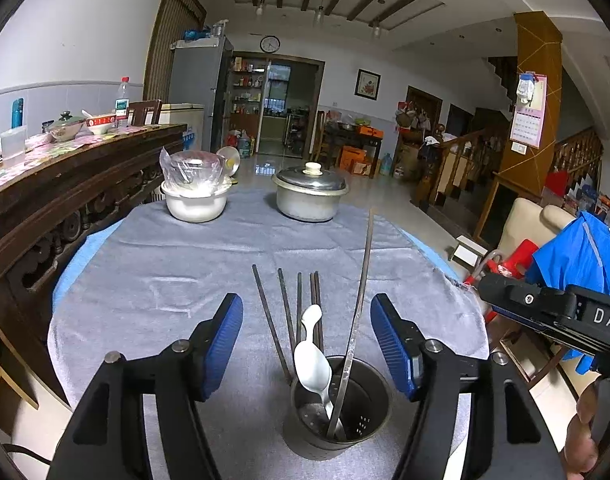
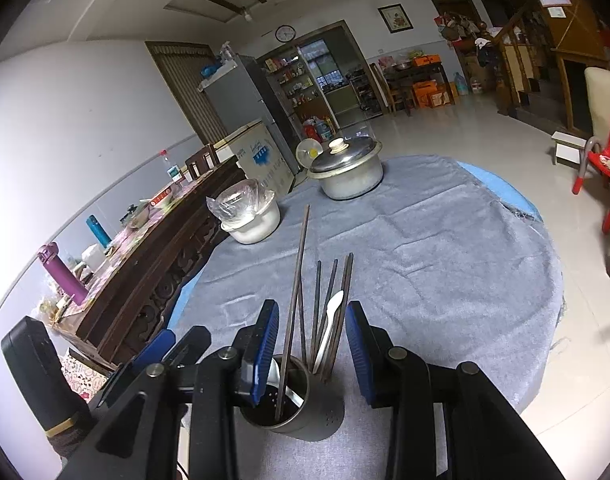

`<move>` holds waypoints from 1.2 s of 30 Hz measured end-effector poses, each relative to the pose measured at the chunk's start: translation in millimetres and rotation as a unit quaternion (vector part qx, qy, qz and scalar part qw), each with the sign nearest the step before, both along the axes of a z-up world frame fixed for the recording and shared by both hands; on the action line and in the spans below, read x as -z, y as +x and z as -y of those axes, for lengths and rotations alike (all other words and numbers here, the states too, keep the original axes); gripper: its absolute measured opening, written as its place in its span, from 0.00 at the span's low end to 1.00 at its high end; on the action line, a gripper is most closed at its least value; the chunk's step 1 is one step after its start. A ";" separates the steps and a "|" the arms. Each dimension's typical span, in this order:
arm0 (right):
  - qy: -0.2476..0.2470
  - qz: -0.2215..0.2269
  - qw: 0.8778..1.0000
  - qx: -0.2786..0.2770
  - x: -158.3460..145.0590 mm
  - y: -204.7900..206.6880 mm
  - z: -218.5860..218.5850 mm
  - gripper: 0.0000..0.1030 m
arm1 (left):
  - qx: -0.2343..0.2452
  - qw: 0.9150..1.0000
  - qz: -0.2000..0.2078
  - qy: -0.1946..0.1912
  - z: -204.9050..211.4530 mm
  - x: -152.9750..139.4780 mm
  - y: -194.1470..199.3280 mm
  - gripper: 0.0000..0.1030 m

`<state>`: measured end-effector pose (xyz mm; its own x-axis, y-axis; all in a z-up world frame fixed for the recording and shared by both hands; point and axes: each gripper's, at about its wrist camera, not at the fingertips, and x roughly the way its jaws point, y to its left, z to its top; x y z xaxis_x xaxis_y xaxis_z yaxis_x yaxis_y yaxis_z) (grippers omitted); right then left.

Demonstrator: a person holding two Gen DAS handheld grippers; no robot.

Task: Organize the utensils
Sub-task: 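Grasp another white spoon lying on the cloth with the right tool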

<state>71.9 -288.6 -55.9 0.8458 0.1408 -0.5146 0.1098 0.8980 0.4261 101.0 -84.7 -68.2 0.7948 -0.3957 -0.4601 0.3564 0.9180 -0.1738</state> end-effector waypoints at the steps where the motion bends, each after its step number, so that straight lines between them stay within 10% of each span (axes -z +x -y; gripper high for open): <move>1: 0.001 -0.001 1.000 0.001 0.3 0.0 0.7 0.36 | 0.000 1.000 0.001 0.001 -0.3 -1.3 -0.5 0.66; 26: 0.033 -0.047 0.998 -0.004 25.0 40.4 18.0 0.36 | -0.014 1.000 -0.024 0.006 -10.4 -0.9 25.9 0.67; 36: 0.061 -0.127 0.989 -0.048 64.8 117.1 45.9 0.36 | -0.009 0.993 -0.113 -0.044 -54.7 11.0 82.5 0.75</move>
